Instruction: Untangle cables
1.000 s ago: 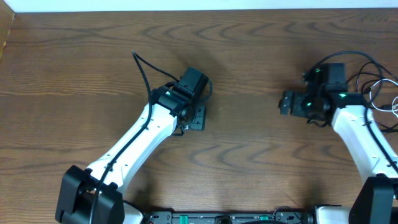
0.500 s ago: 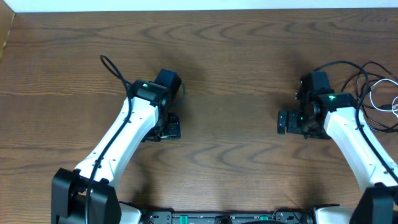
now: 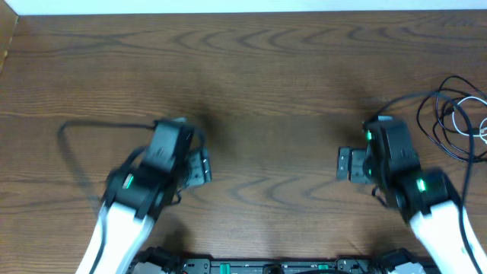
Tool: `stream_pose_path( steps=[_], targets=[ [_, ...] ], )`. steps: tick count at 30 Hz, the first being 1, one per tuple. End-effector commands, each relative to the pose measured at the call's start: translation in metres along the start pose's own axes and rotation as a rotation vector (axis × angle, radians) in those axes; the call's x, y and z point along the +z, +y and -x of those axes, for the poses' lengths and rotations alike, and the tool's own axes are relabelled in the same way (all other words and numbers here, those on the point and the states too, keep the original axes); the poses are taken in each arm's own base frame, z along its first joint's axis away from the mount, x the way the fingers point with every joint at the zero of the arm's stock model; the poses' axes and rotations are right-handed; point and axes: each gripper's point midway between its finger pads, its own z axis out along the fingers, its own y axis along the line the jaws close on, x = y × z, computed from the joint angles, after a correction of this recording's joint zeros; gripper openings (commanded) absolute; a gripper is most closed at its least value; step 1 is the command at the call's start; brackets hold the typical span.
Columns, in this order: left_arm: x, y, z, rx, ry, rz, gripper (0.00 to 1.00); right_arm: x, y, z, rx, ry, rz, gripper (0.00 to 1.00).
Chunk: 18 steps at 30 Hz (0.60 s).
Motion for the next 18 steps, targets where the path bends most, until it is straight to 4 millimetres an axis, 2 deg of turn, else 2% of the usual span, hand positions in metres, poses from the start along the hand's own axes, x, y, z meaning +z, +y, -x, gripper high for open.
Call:
stream_pose_path(
  steps=[1, 5, 9, 12, 18],
  targets=[
    [-0.03, 0.019, 0.003, -0.028, -0.193, 0.0, 0.98, -0.019, -0.006, -0.001, 0.033, -0.119, -0.016, 0.99],
    [-0.074, 0.035, 0.006, -0.068, -0.398, -0.027, 0.98, -0.047, -0.002, 0.002, 0.047, -0.233, 0.065, 0.99],
    [-0.099, 0.04, 0.003, -0.09, -0.506, -0.084, 0.98, -0.059, -0.003, 0.003, 0.055, -0.281, 0.093, 0.99],
    [-0.11, 0.044, -0.003, -0.099, -0.548, -0.106, 0.98, -0.06, -0.003, 0.002, 0.055, -0.28, 0.092, 0.99],
    [-0.108, 0.048, -0.01, -0.094, -0.527, -0.096, 0.98, -0.06, -0.003, 0.001, 0.055, -0.277, 0.091, 0.99]
  ],
)
